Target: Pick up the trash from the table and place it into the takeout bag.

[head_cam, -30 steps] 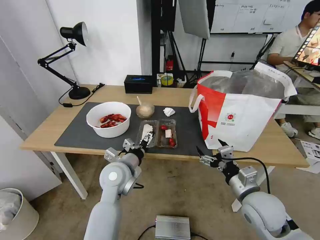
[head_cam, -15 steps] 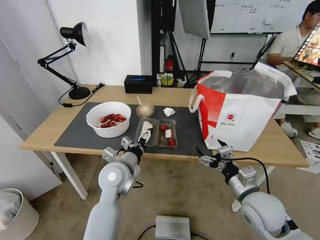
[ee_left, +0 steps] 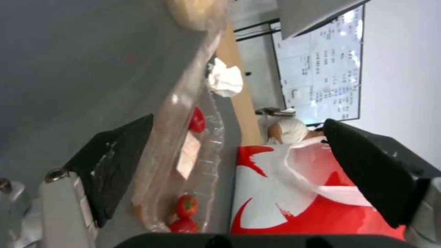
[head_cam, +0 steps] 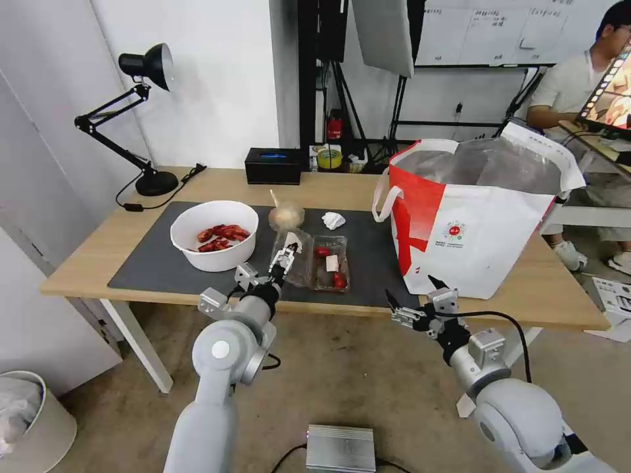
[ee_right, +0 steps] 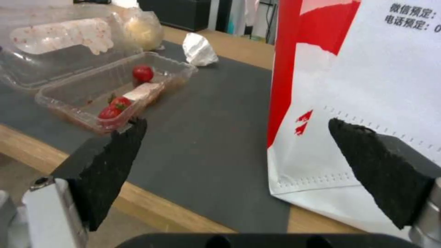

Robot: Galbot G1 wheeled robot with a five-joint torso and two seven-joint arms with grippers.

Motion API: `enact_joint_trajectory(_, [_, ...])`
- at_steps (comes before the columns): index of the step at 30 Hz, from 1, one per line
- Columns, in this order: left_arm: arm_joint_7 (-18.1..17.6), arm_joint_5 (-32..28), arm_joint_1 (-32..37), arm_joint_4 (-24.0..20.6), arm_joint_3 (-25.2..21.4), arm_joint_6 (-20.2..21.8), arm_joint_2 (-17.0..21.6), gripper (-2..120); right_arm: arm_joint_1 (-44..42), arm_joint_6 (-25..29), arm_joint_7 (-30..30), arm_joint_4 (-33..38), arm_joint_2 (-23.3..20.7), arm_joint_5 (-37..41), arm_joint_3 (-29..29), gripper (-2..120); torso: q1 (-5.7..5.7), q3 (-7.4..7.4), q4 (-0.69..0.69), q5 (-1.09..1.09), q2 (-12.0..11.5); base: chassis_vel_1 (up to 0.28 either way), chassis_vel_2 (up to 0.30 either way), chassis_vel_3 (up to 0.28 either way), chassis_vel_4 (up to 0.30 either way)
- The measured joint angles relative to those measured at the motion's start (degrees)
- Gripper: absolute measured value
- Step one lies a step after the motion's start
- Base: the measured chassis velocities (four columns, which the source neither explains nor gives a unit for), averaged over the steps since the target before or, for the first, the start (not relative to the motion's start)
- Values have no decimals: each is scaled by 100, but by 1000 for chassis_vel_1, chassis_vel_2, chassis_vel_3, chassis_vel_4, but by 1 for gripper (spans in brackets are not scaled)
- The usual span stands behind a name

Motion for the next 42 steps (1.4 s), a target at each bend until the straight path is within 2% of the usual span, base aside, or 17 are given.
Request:
enact_joint_trajectory(16, [236,18,-44,-87,156,-80,19,100,-8,14,0,9,6,-5,26,100,0,0,0,0,0,0,0,0,0])
enact_joint_trajectory(36, [277,264,-139,91,915,-55,-15,100,-138,38,7,98,12,15,213,100,0,0,0,1,-1,0,0,0,0])
enact_joint_trajectory(42, [360,515,-168,152,1067,54,42,100,-220,78,8,118,23,19,286,100,0,0,0,0,0,0,0,0,0])
